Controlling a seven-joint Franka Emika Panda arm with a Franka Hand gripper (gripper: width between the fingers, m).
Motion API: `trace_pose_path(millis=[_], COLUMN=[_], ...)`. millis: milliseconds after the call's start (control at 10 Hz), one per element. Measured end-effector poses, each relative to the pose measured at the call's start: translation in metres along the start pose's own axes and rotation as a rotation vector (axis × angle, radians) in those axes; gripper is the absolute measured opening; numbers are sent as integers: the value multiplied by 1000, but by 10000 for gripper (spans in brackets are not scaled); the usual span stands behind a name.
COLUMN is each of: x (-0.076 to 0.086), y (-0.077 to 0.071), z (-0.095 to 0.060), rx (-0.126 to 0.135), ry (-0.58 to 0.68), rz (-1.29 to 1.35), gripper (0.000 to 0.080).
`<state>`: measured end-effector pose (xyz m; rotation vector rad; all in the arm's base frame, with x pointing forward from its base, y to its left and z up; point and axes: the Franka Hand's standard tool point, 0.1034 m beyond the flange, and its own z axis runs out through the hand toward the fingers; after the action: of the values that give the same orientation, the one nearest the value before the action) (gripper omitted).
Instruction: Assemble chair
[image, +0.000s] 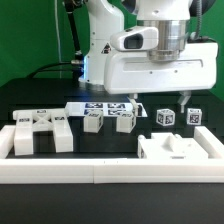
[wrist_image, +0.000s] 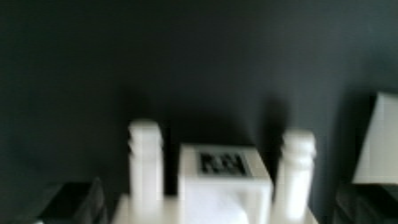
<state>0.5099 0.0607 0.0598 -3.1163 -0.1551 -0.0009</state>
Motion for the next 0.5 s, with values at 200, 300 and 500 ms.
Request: trace_pose_path(millis=[200, 300, 500], x=[-21, -25, -24], y=[6, 11, 8], z=[-1, -1, 0], rx=[-3, -5, -5], ry=[-27, -32, -32], rz=[57, 67, 57], gripper=[649, 649, 649])
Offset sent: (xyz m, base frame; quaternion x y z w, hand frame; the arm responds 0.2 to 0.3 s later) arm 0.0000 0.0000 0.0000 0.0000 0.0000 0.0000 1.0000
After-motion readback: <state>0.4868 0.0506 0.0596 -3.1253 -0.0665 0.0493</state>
